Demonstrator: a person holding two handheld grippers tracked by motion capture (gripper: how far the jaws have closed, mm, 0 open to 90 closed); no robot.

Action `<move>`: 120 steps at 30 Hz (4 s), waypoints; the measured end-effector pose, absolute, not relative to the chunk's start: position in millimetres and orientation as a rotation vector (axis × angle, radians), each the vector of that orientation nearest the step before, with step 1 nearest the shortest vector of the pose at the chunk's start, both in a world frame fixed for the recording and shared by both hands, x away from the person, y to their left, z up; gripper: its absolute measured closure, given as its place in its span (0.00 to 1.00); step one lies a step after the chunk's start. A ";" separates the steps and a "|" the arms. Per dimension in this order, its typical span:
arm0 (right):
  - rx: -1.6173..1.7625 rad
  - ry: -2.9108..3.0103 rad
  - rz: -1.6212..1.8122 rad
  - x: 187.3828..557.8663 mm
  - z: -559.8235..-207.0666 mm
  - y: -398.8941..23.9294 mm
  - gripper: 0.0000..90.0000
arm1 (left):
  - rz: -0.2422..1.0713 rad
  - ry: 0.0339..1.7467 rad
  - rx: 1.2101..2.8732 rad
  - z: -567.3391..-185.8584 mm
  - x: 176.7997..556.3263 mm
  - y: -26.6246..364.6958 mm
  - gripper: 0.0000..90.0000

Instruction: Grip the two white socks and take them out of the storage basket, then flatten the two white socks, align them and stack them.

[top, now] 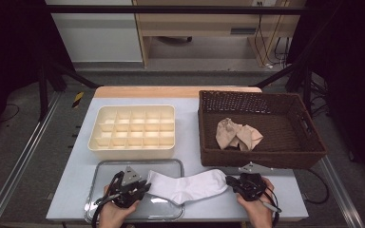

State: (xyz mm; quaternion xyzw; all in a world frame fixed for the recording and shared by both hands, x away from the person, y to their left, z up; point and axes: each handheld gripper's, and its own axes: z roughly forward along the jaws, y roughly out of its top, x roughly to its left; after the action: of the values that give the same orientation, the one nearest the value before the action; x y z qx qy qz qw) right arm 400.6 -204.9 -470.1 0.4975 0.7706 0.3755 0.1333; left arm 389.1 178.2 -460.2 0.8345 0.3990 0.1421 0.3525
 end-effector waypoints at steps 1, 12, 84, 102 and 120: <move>1.446 2.238 1.083 402.5 -470.8 -202.9 0.98 | 0.375 1.037 2.156 -460.1 389.5 179.6 0.87; 1.435 2.269 1.076 404.7 -472.9 -194.0 0.98 | 0.372 1.063 2.144 -461.3 387.5 187.7 0.86; 1.454 2.260 1.116 405.2 -480.1 -185.5 0.94 | 0.343 0.837 2.215 -470.0 396.8 90.0 0.97; 1.383 2.224 1.332 397.6 -441.7 -185.9 0.95 | 0.335 0.831 2.203 -469.1 394.8 80.4 0.99; 1.231 2.232 1.571 396.0 -384.7 -159.4 0.96 | 0.347 0.833 2.210 -468.9 394.8 80.6 0.99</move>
State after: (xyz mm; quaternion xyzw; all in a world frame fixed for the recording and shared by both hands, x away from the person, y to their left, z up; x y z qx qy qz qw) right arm 396.0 -159.4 -384.7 0.4102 0.7433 0.5232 0.0737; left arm 394.8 80.6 -468.9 0.8607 0.3243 0.1351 0.3685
